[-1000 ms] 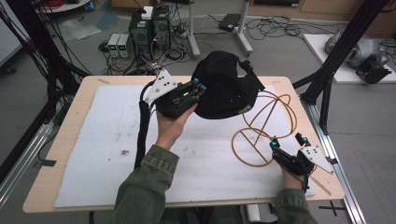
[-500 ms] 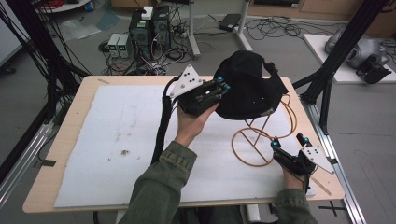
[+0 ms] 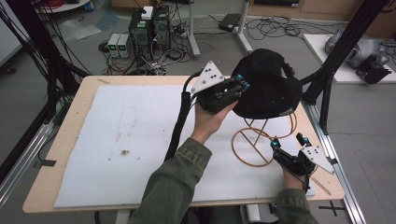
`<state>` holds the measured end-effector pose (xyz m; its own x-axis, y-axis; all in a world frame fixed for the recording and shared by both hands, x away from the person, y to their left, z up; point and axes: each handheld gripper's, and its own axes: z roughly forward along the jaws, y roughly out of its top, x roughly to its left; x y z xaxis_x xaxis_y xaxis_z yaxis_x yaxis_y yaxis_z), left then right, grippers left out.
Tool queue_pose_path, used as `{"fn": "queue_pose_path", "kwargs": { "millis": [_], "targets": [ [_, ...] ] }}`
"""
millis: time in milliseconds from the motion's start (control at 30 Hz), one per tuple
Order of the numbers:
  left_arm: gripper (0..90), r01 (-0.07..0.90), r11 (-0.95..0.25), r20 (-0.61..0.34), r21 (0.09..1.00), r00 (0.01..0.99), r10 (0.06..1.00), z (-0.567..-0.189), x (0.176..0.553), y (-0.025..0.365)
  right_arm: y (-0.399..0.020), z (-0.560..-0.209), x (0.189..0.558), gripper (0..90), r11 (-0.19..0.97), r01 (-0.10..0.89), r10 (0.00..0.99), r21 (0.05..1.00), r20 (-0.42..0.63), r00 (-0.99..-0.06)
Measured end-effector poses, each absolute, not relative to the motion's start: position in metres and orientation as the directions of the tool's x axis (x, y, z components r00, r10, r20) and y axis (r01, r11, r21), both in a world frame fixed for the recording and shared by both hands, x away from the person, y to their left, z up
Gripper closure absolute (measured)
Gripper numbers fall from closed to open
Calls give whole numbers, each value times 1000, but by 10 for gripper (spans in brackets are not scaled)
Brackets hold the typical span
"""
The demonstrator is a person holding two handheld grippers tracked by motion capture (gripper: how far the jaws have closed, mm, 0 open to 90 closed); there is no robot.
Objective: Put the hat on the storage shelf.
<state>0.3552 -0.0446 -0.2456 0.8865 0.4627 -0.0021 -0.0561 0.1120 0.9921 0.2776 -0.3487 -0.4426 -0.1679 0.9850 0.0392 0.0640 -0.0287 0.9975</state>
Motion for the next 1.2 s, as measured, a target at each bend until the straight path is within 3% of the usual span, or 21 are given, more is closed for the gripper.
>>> {"fn": "queue_pose_path", "kwargs": {
  "millis": [867, 1200],
  "targets": [
    [845, 30, 9, -31, 1000, 918, 397, -253, 362, -81, -347, -443, 278, 106, -19, 64, 982, 998, 31, -184],
    [845, 46, -91, -9, 995, 928, 372, -255, 358, -97, -346, -443, 278, 106, -21, 68, 982, 997, 33, -184]
  ]
}}
